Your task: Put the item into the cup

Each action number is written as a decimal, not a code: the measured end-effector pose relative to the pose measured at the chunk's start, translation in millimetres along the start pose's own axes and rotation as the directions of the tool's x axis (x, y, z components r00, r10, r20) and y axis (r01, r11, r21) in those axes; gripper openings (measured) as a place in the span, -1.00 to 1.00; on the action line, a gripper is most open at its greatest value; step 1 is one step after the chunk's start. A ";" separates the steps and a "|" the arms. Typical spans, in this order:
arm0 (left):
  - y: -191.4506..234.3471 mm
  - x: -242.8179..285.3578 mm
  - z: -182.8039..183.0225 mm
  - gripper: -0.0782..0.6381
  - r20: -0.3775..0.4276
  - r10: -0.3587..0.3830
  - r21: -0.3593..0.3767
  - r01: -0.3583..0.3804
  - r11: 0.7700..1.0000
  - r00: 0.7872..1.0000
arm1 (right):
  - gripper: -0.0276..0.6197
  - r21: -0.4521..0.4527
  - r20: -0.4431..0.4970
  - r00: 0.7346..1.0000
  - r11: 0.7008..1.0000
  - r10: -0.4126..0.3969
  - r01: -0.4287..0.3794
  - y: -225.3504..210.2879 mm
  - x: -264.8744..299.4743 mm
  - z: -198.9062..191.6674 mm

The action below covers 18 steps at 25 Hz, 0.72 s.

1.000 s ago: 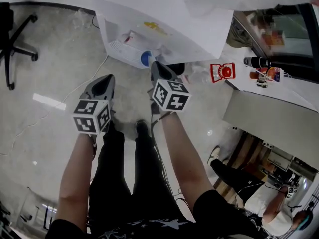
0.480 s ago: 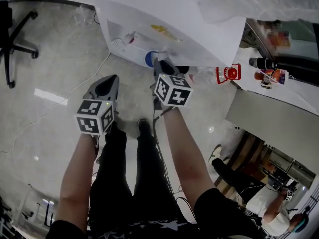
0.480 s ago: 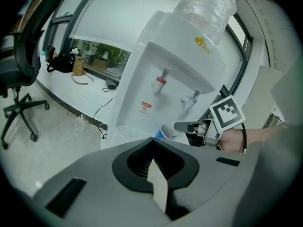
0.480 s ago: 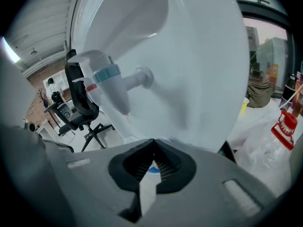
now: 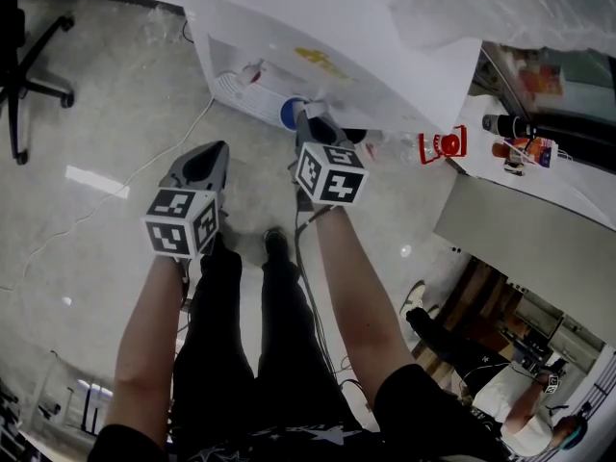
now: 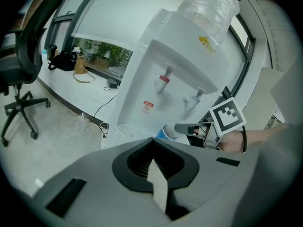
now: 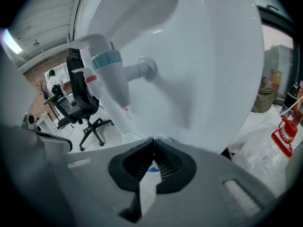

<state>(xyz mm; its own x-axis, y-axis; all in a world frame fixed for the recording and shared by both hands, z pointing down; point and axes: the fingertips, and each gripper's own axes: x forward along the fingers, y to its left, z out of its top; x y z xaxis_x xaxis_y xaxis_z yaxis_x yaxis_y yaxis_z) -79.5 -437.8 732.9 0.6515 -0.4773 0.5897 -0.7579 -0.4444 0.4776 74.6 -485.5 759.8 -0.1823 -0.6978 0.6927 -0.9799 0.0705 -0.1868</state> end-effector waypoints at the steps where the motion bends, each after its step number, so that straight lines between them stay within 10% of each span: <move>1: -0.6 -0.2 -0.4 -0.77 -0.002 -0.002 -0.002 0.002 1.000 1.000 | -0.91 0.003 -0.002 1.000 1.000 0.006 -0.006 0.2 0.3 -0.3; 18: -1.7 -4.0 -0.2 -0.77 -0.002 -0.002 -0.015 0.002 1.000 1.000 | -0.70 -0.044 -0.038 0.999 0.999 0.025 -0.027 4.9 1.4 -2.1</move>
<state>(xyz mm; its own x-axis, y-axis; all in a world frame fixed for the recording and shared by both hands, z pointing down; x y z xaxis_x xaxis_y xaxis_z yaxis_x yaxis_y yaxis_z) -80.8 -435.0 729.9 0.6532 -0.4744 0.5902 -0.7568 -0.4337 0.4889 69.4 -484.7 761.3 -0.2099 -0.6686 0.7134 -0.9772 0.1202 -0.1748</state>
